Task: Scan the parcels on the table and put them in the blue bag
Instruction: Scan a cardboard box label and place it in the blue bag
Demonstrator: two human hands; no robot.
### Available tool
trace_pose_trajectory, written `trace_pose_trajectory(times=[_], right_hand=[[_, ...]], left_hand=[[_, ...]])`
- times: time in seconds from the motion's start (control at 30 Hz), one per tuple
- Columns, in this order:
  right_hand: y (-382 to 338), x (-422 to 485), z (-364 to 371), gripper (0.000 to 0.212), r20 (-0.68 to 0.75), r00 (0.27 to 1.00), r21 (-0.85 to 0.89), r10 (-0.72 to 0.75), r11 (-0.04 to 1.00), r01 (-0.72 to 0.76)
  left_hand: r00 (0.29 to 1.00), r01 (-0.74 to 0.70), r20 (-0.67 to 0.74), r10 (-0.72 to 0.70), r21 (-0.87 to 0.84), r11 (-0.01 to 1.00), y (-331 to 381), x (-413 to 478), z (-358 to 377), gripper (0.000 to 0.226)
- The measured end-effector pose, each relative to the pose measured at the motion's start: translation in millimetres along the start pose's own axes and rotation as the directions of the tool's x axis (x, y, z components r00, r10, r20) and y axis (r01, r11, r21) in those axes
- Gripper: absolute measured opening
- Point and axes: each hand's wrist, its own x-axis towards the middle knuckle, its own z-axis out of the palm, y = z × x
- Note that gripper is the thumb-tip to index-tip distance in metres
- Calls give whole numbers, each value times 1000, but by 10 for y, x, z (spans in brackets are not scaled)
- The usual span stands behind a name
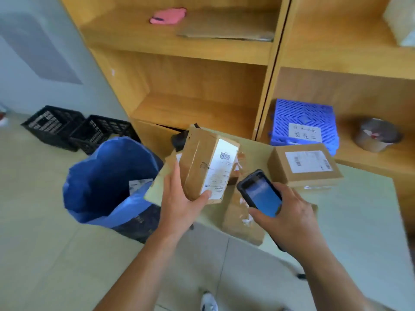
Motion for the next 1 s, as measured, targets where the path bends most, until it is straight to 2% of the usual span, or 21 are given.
trace_pose_trajectory(times=[0.13,0.23,0.33,0.4,0.57,0.7,0.77,0.9,1.0], right_hand=[[-851,44,541,83,67,981,-2,-182,983,183],[-1363,98,951,80,128,936,23,-327,945,327],[-1802,142,1404,72,234,878,70,-419,908,414],[-2007,178,1687,67,289,840,93,-459,887,452],[-2472,405,2347,64,407,759,139,-508,856,498],[-2883,806,2800,58,479,714,141,-510,848,511],[-3097,1043,2995,65,482,711,136,-512,845,516],[-3475,1489,3295,61,479,718,140,-504,852,505],[-3674,1744,3460,68,469,741,51,-480,853,520]], left_hand=[[976,146,-157,-149,-29,989,-588,-49,-868,117],[920,262,-273,-283,-110,959,-1051,-166,-1347,112],[852,355,-321,-413,-226,907,-1456,-327,-1717,101],[824,387,-341,-452,-242,889,-1641,-378,-1893,94],[746,465,-394,-536,-268,844,-2050,-130,-2241,84],[706,521,-403,-583,-262,812,-2353,253,-2520,84],[688,557,-398,-607,-248,793,-2531,483,-2684,82],[651,609,-408,-641,-225,761,-2881,943,-2959,79],[634,632,-390,-668,-235,738,-3117,1223,-3010,79]])
